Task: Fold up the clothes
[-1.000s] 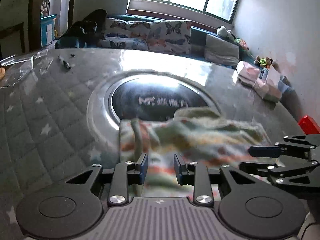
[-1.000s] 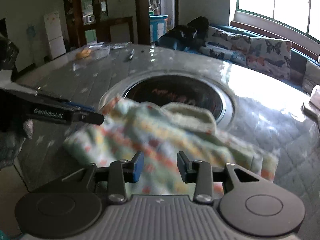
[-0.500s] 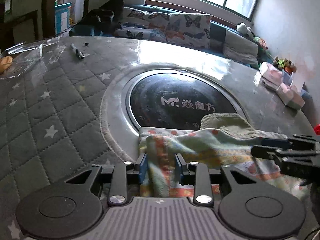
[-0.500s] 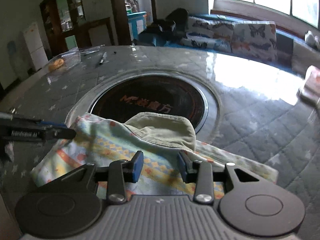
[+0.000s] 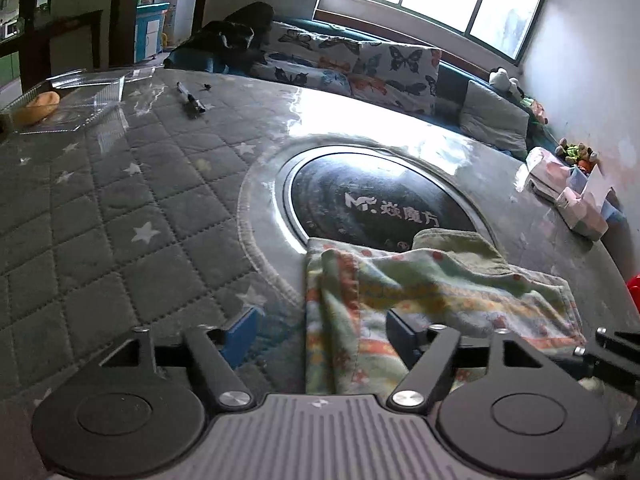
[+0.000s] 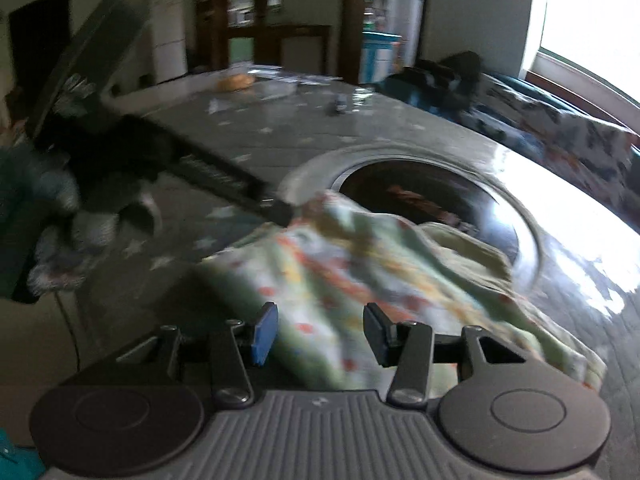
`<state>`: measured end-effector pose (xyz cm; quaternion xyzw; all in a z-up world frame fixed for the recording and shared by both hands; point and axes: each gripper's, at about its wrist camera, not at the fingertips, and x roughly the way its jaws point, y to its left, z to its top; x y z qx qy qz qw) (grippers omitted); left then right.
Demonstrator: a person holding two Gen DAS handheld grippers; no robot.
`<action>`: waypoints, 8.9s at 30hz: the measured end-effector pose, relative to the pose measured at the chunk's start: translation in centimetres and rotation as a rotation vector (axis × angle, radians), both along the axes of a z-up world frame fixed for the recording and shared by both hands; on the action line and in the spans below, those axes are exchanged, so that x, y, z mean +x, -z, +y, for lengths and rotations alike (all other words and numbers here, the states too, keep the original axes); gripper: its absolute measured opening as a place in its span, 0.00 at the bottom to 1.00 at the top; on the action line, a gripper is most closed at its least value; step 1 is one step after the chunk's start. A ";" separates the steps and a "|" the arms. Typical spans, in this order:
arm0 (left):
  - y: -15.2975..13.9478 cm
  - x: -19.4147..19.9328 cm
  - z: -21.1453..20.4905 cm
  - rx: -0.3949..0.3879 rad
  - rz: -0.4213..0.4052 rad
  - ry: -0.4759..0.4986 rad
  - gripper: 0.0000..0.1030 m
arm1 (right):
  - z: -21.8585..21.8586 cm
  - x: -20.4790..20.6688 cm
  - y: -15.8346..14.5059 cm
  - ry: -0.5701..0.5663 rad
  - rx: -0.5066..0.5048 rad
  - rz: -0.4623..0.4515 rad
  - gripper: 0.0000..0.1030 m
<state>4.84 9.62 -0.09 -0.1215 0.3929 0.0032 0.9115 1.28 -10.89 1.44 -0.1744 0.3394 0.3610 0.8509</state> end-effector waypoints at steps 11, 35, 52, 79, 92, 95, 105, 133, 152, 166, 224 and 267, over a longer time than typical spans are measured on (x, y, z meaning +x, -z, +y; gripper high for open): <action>0.3 -0.5 1.1 -0.036 0.036 -0.034 0.87 | 5.4 -2.7 1.5 -0.157 -0.115 -0.095 0.46; 1.1 0.5 2.2 -0.483 0.101 -0.076 0.86 | 2.4 -0.5 -1.5 -0.042 0.066 -0.056 0.12; 3.2 2.0 1.5 -0.540 0.160 -0.077 0.15 | -4.8 1.1 -1.8 0.106 0.188 0.016 0.38; 1.3 2.1 -2.0 -0.294 0.114 -0.017 0.13 | -18.3 7.3 3.7 0.621 0.250 0.081 0.09; -3.4 2.5 -7.4 -0.202 -0.015 0.099 0.10 | -19.7 1.6 -2.6 0.694 0.344 -0.111 0.08; -4.2 2.9 -9.1 -0.186 -0.035 0.126 0.10 | -20.8 0.7 -3.6 0.736 0.366 -0.142 0.08; -6.5 4.1 -13.8 -0.166 -0.085 0.189 0.10 | -23.9 -0.4 -6.1 0.809 0.327 -0.224 0.08; -5.5 8.0 -19.5 -0.048 -0.039 0.237 0.10 | -27.1 1.6 -5.6 0.860 0.279 -0.241 0.08; -4.0 10.7 -21.4 -0.014 0.005 0.255 0.10 | -28.4 3.7 -4.1 0.894 0.246 -0.203 0.08; -2.1 12.3 -21.8 -0.008 0.054 0.260 0.10 | -29.0 5.1 -2.2 0.924 0.231 -0.134 0.08; -0.5 7.2 -21.1 0.064 0.036 0.264 0.95 | -25.6 3.9 1.5 0.924 0.165 -0.024 0.98; 0.2 -0.3 -21.2 0.080 0.018 0.255 1.00 | -22.6 -3.0 2.2 0.981 0.150 -0.033 1.00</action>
